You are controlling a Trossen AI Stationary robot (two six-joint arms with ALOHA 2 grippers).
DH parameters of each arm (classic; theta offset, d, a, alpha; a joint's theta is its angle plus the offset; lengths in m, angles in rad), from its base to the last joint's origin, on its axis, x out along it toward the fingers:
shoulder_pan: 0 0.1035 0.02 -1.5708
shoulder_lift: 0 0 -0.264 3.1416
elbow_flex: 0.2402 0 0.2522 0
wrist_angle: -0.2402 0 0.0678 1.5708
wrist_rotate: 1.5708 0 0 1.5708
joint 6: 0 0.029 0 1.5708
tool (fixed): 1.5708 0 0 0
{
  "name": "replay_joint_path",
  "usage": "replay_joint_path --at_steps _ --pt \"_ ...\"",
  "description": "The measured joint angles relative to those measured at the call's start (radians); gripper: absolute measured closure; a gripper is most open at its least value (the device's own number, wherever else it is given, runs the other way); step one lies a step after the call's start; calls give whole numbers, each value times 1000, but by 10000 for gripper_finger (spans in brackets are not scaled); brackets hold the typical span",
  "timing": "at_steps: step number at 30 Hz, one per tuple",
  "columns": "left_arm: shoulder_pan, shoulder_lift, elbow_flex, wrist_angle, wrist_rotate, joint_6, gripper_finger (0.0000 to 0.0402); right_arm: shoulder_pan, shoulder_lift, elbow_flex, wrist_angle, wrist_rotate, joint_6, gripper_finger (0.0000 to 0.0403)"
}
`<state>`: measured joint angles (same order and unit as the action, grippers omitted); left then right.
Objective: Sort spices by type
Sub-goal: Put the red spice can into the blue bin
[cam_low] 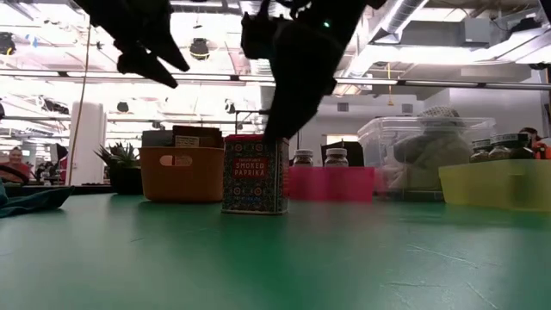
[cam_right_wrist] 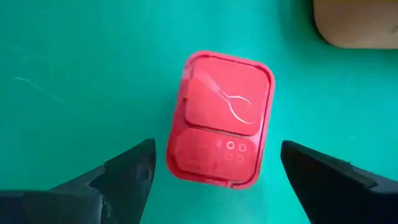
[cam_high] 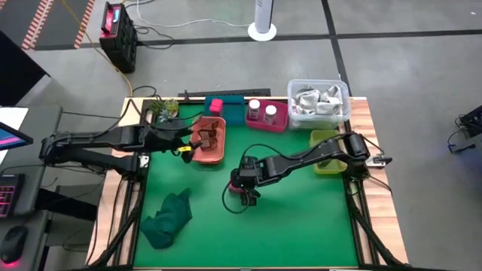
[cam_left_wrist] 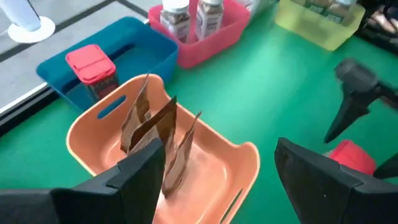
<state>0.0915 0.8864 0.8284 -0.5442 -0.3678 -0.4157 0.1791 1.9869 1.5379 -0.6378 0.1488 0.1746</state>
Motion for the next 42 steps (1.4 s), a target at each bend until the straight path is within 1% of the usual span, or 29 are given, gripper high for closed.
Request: replay_joint_path --at_steps 3,5,7,10,14,21,30,34,38,40,42 --pt "0 -20 0 -1 -15 -7 116 2 -6 -28 -5 0 6 39" --pt "0 -30 0 0 -31 -8 116 3 -4 -35 6 -8 4 50" --pt "0 -33 0 -5 -54 -5 116 3 -3 -47 4 -21 2 67" --pt "0 -32 0 -12 -67 7 116 5 -3 -75 49 -24 2 98" --pt "0 -32 0 -26 -68 10 116 2 -3 -79 54 -24 1 130" --pt "0 -32 0 -43 -78 11 116 -4 -3 -79 108 -24 16 161" --pt "0 -32 0 -50 -78 12 116 -53 -3 -79 97 -18 21 224" --pt "0 -32 0 -52 -73 11 116 -72 -3 -101 76 -18 32 250" --pt "0 -32 0 -53 -36 4 116 -90 -4 -105 -72 -19 123 255" --pt "0 -32 0 -53 -27 -3 116 -91 -4 -105 -124 -20 147 242" --pt "0 -32 0 -52 -27 -4 116 -92 -7 -105 -140 -53 155 220"
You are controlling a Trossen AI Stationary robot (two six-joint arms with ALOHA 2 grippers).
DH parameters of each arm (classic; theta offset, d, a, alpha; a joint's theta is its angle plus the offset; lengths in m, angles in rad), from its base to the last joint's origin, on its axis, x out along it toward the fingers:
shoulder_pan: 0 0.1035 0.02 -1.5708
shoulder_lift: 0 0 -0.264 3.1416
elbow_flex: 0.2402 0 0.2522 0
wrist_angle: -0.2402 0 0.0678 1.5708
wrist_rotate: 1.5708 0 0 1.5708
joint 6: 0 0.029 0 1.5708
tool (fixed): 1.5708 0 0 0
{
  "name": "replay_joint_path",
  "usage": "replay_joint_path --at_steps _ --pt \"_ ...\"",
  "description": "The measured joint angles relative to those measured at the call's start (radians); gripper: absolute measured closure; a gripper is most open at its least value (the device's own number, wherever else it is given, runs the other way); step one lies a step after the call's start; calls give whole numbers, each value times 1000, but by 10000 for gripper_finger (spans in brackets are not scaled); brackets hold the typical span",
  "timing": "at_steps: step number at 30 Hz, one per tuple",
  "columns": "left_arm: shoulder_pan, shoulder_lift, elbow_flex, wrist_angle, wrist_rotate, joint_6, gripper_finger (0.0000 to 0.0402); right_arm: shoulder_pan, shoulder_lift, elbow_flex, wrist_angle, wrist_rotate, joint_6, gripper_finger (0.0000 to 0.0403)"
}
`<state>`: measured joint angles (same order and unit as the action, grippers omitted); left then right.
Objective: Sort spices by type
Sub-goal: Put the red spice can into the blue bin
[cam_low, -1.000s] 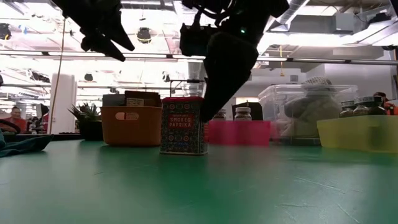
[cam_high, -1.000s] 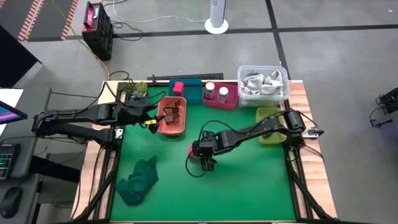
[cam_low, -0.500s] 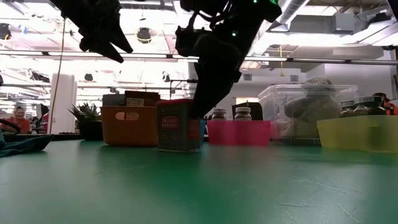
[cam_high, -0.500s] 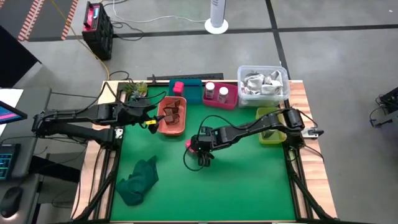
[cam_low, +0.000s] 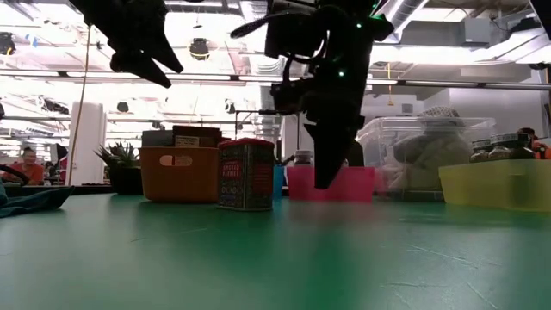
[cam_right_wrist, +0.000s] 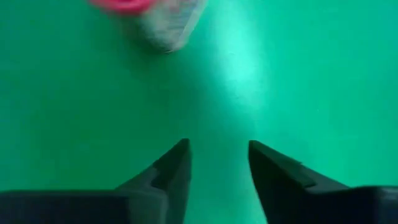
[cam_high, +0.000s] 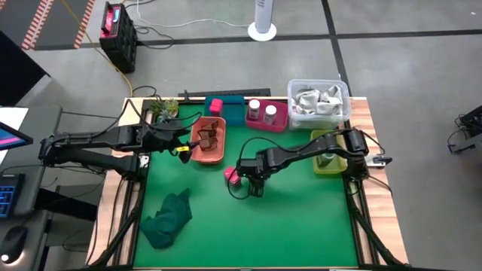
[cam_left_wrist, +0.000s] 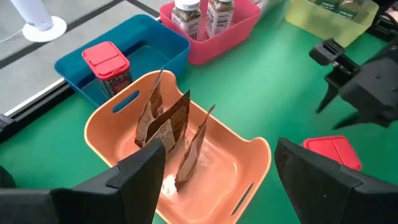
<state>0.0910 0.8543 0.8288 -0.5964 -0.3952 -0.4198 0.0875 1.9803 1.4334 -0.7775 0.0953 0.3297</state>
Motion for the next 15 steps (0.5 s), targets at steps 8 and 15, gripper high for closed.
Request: replay_joint_path --at_steps 8,15 --pt "0 0 0 1 0 19 116 29 -34 30 32 -99 42 75" --pt "0 0 0 1 -2 34 116 37 -40 68 98 -20 82 21"
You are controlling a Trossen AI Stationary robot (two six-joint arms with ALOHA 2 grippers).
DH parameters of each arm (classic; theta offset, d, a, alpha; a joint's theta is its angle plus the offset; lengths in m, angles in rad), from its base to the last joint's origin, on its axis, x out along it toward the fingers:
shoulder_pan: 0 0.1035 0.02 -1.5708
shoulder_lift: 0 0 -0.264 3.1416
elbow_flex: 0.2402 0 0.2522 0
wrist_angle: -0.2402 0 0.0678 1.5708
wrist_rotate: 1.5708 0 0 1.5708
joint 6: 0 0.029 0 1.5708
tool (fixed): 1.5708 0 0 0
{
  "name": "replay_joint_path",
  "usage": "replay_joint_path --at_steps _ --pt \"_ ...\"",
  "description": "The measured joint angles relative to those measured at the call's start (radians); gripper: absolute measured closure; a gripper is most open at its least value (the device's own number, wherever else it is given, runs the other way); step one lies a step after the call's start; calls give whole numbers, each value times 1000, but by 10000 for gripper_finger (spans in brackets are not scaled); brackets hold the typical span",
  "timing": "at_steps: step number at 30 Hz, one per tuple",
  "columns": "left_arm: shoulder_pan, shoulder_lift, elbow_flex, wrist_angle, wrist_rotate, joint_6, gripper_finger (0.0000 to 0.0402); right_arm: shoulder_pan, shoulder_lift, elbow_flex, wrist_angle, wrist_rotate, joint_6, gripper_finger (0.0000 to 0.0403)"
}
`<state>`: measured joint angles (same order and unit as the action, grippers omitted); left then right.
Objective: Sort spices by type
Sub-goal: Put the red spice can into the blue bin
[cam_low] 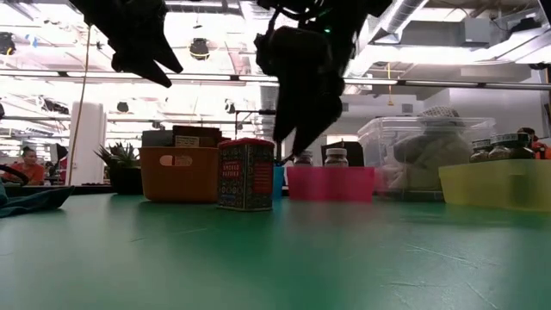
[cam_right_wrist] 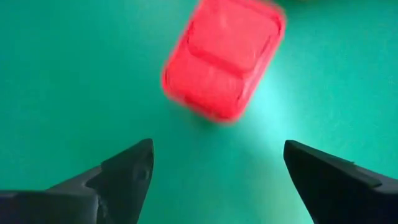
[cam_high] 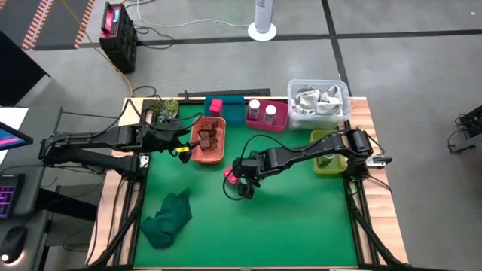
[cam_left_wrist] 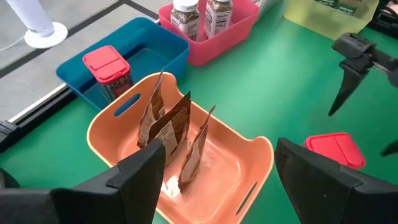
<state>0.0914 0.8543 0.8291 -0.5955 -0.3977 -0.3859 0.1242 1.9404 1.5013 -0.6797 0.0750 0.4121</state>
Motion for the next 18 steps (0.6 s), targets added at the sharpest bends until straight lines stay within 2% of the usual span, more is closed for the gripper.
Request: replay_joint_path --at_steps 4,9,18 --pt "0 0 0 -1 0 -4 116 6 0 1 73 16 27 24" --pt "0 0 0 -2 0 -16 116 21 0 1 104 47 76 10" --pt "0 0 0 -19 -1 -19 116 55 9 1 157 241 77 3"
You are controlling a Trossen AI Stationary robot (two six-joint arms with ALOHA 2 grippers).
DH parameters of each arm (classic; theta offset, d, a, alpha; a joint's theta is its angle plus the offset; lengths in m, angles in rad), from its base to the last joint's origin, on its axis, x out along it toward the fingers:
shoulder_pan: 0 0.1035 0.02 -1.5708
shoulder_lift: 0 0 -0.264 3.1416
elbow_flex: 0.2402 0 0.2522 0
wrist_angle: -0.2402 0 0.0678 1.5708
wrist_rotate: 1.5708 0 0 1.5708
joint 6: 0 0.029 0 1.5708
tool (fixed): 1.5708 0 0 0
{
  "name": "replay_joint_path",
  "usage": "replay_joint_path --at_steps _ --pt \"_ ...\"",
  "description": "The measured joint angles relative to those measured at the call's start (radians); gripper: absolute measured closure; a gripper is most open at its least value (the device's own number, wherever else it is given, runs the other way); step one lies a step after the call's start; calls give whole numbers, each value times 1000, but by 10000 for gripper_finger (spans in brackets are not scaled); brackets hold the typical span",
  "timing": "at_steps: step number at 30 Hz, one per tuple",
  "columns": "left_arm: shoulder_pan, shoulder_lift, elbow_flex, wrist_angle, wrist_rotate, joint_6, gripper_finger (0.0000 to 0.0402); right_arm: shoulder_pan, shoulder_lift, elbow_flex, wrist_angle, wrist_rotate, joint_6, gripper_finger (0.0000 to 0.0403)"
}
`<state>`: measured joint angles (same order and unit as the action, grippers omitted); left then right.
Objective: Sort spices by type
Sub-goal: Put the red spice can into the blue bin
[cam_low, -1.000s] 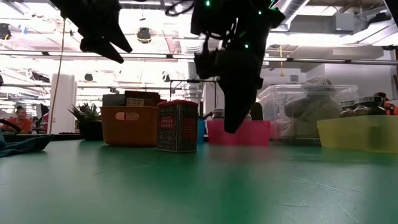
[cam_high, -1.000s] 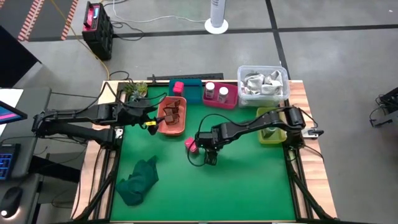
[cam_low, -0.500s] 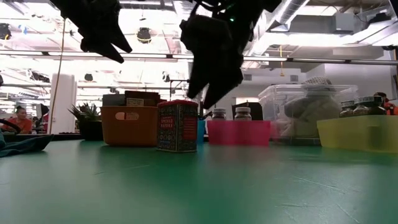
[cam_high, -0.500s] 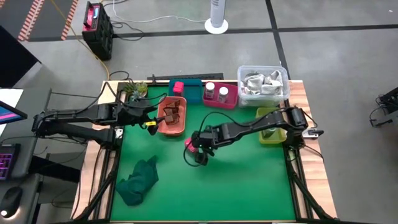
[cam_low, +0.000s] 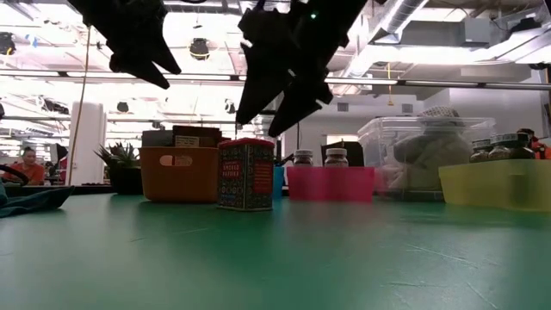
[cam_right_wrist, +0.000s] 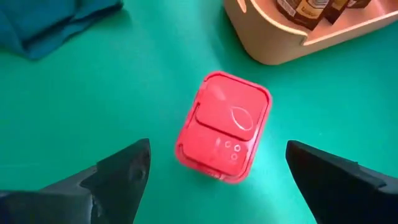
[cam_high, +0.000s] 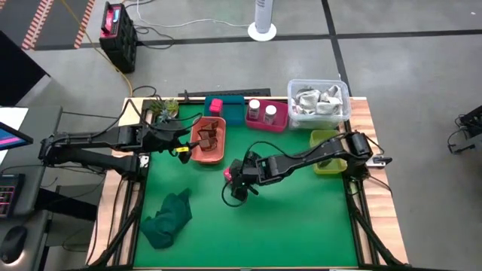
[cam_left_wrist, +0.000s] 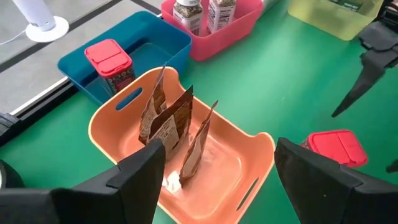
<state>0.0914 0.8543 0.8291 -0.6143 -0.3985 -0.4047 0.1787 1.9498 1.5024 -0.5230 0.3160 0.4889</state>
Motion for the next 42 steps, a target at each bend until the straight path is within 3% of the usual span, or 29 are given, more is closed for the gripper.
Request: replay_joint_path --at_steps 32,42 --pt "0 0 0 -26 -2 -11 115 -61 69 0 91 -3 -79 4" --pt "0 0 0 -25 -2 -8 115 -61 69 0 86 -18 -105 55"
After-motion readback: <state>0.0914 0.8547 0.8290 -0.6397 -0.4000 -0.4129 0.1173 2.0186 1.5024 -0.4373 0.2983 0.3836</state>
